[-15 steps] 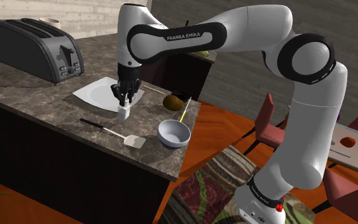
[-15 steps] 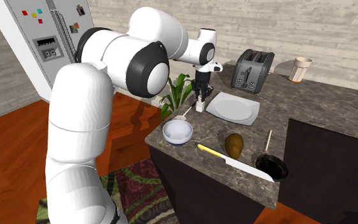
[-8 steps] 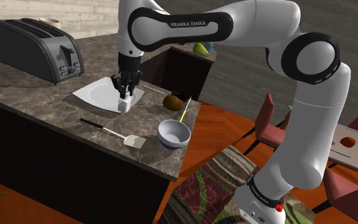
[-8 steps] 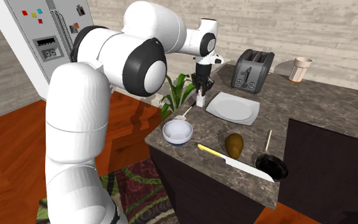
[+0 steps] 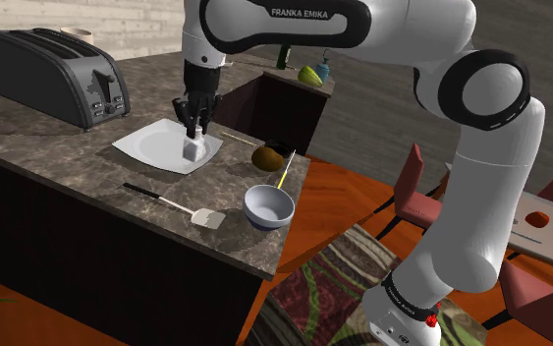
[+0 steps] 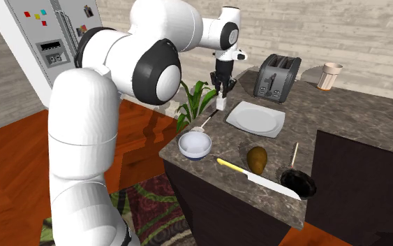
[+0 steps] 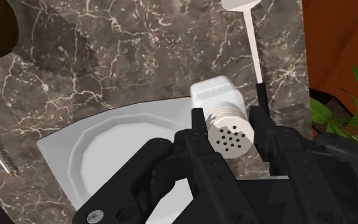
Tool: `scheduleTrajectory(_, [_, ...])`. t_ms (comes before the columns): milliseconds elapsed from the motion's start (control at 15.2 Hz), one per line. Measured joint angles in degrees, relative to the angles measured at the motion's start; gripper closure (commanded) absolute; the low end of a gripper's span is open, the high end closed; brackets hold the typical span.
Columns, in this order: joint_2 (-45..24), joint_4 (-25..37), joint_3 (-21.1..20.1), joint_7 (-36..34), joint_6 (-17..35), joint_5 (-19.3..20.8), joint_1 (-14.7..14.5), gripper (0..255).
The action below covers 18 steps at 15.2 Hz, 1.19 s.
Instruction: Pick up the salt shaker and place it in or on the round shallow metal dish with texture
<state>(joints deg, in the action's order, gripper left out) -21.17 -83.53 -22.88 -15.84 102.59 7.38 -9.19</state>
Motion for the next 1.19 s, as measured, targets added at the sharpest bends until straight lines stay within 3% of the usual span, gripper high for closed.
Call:
scheduleTrajectory(198, [1.03,-0.46,0.27,1.38,-0.49,-0.49,1.12,255])
scheduleTrajectory(528, [4.70,-4.32,1.88,7.62,0.05,-2.22,5.95,255])
scheduleTrajectory(1188, [7.49,-5.51,6.09,20.34,-1.20,-4.04,14.31,255])
